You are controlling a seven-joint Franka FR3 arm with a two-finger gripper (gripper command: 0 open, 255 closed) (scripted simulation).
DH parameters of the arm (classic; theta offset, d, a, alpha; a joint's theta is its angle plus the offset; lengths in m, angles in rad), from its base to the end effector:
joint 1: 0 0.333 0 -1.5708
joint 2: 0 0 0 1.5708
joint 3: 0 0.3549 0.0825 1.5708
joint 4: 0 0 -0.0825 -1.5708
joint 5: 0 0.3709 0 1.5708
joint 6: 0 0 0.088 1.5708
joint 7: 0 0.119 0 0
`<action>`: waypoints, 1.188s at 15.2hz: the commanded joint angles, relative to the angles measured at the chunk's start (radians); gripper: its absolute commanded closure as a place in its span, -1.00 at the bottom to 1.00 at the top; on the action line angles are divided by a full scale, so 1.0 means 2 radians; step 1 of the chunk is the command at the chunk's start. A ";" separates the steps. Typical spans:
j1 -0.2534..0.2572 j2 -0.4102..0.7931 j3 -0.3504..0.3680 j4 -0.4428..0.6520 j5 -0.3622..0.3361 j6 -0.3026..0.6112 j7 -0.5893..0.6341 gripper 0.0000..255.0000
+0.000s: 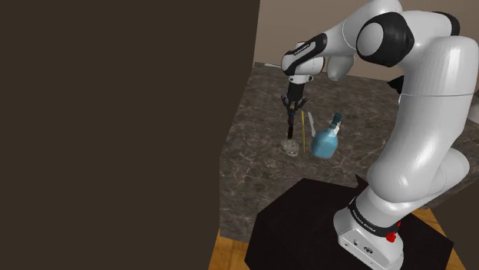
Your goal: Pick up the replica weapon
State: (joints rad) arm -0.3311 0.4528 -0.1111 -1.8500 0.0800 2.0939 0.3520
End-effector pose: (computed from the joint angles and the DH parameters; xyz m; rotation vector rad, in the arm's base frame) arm 0.5664 -0.2573 0.2963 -2.8342 1.2576 0.3178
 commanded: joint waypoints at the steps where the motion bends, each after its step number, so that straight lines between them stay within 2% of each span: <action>1: 0.000 0.001 0.000 0.001 0.000 0.000 0.000 1.00; 18: 0.002 -0.052 -0.003 0.031 -0.008 -0.083 0.006 1.00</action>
